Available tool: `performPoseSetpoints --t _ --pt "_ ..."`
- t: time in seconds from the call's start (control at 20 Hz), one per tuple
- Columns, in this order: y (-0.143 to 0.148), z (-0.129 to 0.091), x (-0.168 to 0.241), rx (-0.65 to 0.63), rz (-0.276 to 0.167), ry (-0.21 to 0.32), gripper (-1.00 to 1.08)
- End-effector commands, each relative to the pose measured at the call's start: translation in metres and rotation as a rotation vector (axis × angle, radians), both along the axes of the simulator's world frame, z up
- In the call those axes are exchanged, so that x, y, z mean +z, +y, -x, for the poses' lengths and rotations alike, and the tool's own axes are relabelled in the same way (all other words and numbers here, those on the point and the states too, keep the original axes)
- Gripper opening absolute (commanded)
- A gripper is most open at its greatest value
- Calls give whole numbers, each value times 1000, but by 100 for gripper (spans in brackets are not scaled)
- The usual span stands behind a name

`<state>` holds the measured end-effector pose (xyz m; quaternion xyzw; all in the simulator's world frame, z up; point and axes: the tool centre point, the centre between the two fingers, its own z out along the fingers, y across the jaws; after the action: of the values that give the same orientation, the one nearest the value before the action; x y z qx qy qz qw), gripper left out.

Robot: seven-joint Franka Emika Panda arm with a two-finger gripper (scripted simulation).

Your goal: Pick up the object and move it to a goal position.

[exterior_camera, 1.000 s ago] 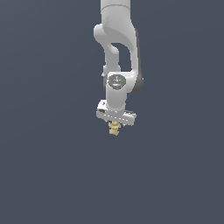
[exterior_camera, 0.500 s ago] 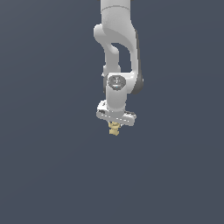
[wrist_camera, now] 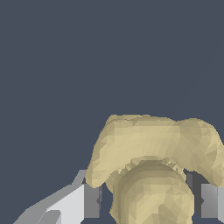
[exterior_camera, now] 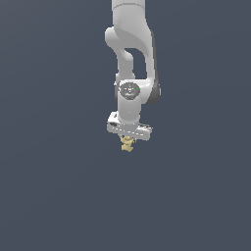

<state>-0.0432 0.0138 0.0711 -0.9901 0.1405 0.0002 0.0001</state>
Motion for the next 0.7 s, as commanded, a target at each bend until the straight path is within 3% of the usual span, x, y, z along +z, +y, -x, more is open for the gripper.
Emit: performPoseSetpoints --t 0.0,0.65 --pt "-5 -3 9 -1 0 -1 -100" --pt "-54 -37 101 -1 0 -1 -100"
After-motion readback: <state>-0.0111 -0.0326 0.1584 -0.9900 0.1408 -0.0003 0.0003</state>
